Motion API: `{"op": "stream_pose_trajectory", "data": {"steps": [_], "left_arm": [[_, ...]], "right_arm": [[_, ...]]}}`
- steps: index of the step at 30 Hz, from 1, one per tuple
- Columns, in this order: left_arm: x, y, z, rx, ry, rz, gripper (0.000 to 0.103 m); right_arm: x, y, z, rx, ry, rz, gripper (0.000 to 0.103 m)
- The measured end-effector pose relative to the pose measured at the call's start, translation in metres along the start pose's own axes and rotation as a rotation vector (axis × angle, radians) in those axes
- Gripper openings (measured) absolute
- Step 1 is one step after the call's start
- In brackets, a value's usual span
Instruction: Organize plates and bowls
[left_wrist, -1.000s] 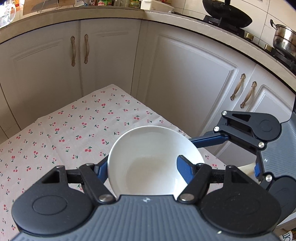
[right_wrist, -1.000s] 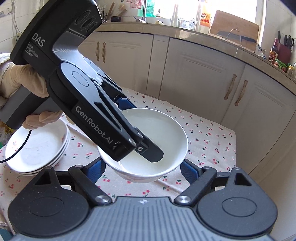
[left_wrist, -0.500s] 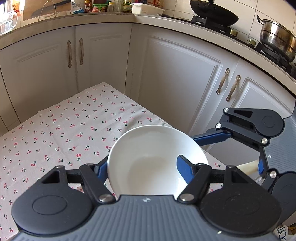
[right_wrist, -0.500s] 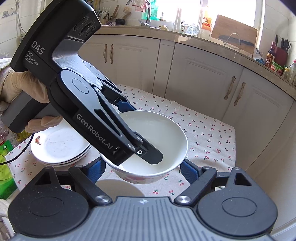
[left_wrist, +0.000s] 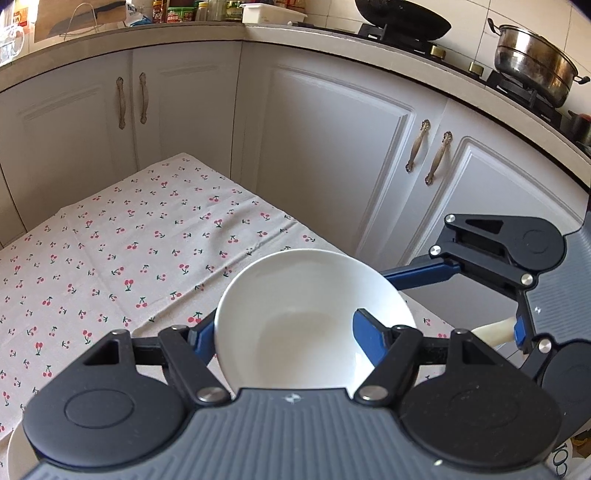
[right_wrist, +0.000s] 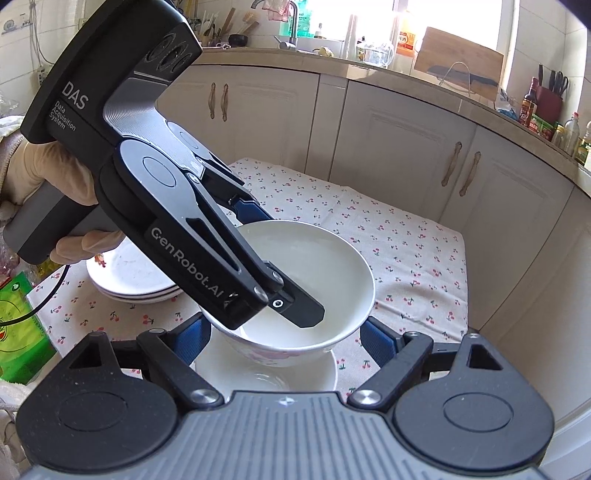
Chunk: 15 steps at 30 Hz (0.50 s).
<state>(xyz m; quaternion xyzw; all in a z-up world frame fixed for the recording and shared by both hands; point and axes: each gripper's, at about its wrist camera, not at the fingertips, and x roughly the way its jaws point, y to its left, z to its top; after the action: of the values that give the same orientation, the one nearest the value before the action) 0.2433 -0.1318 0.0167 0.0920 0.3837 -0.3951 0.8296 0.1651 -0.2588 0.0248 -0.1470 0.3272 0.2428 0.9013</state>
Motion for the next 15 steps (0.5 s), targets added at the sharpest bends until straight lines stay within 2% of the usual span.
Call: {"op": "stream_pose_trajectory", "data": {"steps": [15], "left_arm": [[0.018, -0.014, -0.014, 0.015, 0.038, -0.017, 0.073]], "right_arm": [[0.002, 0.002, -0.027, 0.048, 0.032, -0.003, 0.091]]}}
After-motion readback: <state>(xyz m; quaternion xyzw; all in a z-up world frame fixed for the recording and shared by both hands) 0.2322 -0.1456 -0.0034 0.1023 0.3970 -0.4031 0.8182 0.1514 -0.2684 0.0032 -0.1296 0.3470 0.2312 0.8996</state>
